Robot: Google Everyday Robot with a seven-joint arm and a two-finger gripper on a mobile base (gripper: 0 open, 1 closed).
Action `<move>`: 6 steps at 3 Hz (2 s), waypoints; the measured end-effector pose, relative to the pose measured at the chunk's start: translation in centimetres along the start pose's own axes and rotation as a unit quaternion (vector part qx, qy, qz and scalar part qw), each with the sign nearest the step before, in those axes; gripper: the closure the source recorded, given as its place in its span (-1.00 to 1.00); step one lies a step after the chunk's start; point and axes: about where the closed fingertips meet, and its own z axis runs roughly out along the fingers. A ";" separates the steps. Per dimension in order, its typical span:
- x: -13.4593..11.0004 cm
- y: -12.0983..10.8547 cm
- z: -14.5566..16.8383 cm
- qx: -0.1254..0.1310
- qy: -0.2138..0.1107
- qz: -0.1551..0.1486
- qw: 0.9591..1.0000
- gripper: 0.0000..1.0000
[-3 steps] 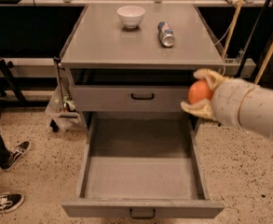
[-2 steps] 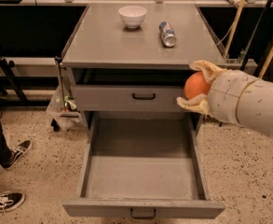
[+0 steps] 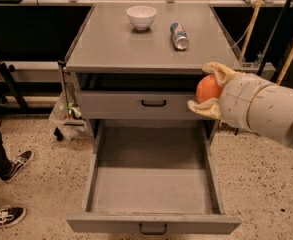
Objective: Pick orange from middle drawer and place on counter
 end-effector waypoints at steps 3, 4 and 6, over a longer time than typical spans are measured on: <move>-4.7 -16.2 -3.1 0.111 0.070 -0.096 0.987 1.00; -4.7 -16.1 -3.1 0.110 0.069 -0.096 0.987 1.00; 1.4 -18.7 2.2 0.024 0.131 -0.233 0.963 1.00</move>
Offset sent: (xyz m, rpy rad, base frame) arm 0.2864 0.0782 0.2309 -0.6412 -0.2958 -0.1028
